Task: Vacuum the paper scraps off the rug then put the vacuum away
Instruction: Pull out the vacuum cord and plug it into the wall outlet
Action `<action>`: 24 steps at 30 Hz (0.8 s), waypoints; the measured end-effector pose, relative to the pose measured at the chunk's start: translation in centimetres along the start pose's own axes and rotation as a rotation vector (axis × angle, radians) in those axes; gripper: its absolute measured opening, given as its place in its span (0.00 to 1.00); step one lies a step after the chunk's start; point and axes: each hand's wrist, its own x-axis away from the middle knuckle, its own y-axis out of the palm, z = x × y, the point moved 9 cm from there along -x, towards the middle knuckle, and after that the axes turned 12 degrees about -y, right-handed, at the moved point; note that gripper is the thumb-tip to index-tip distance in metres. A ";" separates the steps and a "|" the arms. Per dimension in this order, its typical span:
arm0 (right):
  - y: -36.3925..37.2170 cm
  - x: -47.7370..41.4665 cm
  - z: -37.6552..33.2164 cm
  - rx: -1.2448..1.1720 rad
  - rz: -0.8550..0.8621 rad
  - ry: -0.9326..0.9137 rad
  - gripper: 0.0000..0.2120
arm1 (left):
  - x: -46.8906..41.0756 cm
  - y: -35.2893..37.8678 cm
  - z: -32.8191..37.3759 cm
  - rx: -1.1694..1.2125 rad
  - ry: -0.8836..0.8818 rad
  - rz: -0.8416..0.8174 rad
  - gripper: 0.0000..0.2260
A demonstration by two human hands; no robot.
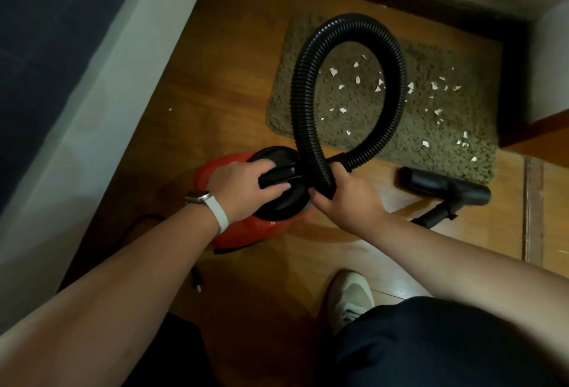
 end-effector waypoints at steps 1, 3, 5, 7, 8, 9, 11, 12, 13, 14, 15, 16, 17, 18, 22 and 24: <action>0.0 0.0 -0.1 0.006 0.001 -0.003 0.19 | 0.0 0.0 0.0 -0.001 -0.002 0.002 0.18; -0.1 0.0 -0.4 0.022 0.003 -0.014 0.19 | 0.1 0.1 -0.1 -0.003 0.002 0.005 0.17; -0.1 -0.1 -0.5 0.030 0.001 -0.018 0.20 | 0.2 0.0 0.1 -0.002 0.024 0.011 0.15; 0.1 0.0 -0.5 0.019 -0.009 -0.014 0.21 | 0.4 0.1 0.0 0.005 0.047 0.003 0.13; 0.2 0.1 -0.4 0.008 -0.019 -0.011 0.21 | 0.5 0.3 -0.1 0.014 0.058 -0.006 0.12; 0.4 0.3 -0.4 -0.008 -0.030 -0.013 0.22 | 0.6 0.4 -0.3 0.027 0.070 -0.012 0.12; 0.5 0.4 -0.7 -0.054 -0.035 -0.022 0.26 | 0.8 0.4 -0.9 0.065 0.076 -0.011 0.14; 0.4 0.4 -1.0 -0.077 -0.020 -0.028 0.28 | 0.9 0.3 -1.4 0.083 0.070 -0.004 0.15; 0.1 0.3 -1.3 -0.092 0.010 -0.040 0.31 | 1.1 0.1 -1.9 0.096 0.065 0.008 0.16; -0.4 0.3 -1.8 -0.093 0.056 -0.060 0.33 | 1.3 -0.1 -2.5 0.102 0.057 0.020 0.17; -1.2 0.2 -2.6 -0.077 0.110 -0.090 0.35 | 1.5 -0.4 -3.2 0.105 0.050 0.029 0.18; -2.0 0.1 -3.4 -0.051 0.162 -0.128 0.36 | 1.8 -0.7 -3.8 0.106 0.042 0.032 0.18; -2.8 0.0 -4.4 -0.020 0.205 -0.178 0.35 | 2.1 -0.9 -4.5 0.109 0.033 0.031 0.18; -3.5 -0.2 -5.5 0.018 0.238 -0.240 0.34 | 2.4 -1.0 -5.2 0.114 0.023 0.026 0.18; -4.4 -1.2 -11.6 0.257 0.241 -0.608 0.23 | 3.5 -1.6 -7.7 0.150 -0.026 0.010 0.20; -2.6 -2.2 -14.0 0.345 0.069 -0.713 0.22 | 3.8 -2.0 -8.6 0.166 -0.033 0.017 0.21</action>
